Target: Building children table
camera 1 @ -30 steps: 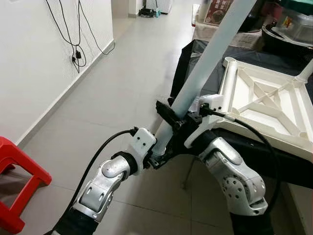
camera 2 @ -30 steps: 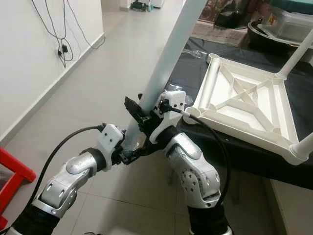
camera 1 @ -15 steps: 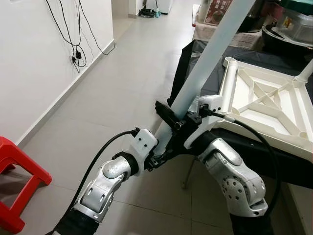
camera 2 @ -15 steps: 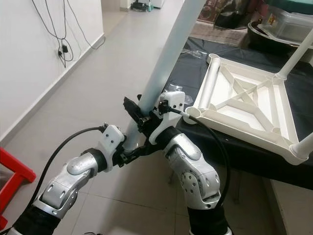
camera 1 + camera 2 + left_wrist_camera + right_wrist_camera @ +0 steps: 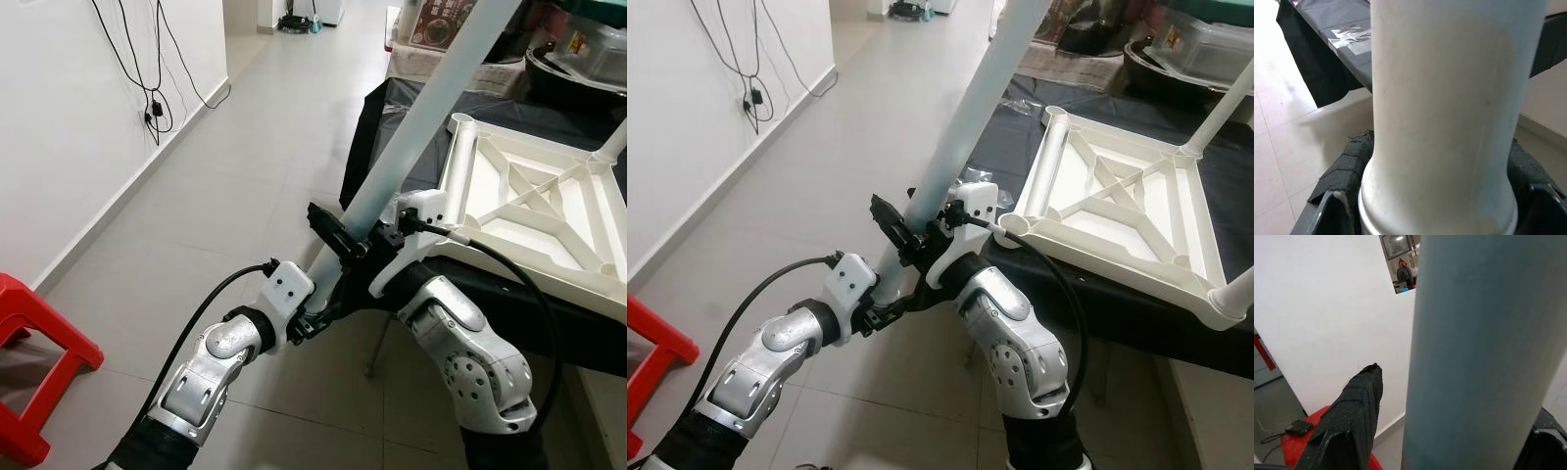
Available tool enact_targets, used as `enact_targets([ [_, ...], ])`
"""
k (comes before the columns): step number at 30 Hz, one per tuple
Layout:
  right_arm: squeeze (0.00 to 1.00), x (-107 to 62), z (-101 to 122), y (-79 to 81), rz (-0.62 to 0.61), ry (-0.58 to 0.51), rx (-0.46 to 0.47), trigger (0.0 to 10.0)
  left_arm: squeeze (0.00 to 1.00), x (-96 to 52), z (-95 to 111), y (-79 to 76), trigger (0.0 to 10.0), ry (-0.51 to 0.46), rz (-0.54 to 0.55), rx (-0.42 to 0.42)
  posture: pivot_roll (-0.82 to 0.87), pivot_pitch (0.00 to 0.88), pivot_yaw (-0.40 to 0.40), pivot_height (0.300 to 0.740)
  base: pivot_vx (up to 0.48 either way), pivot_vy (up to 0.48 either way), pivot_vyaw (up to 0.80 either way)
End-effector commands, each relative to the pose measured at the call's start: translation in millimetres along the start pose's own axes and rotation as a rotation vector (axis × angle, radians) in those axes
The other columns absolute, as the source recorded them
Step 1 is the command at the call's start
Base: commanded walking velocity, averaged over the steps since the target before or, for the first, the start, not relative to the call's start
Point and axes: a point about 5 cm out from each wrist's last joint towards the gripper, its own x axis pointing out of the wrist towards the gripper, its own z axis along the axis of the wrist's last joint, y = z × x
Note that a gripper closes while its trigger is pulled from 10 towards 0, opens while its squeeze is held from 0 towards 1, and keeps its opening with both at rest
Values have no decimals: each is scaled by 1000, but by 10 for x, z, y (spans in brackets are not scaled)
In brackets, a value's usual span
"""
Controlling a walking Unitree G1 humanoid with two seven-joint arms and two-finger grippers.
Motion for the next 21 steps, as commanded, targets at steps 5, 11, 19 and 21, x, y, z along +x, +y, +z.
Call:
enact_targets([
  [5,0,22,-11,41,14,9,2,10000,0,50,39,-104,10000,-27,-46,28,75,97,-97,740,0,0,0],
  [11,0,39,-3,38,11,5,3,10000,0,65,42,-156,10000,-32,-64,30,74,99,-96,740,0,0,0],
  [19,0,51,3,35,14,-1,3,0,0,74,39,-194,10000,-36,-80,42,74,98,-96,740,0,0,0],
  [21,0,52,2,35,14,-1,3,0,0,75,38,-195,10000,-37,-81,42,74,98,-96,740,0,0,0],
])
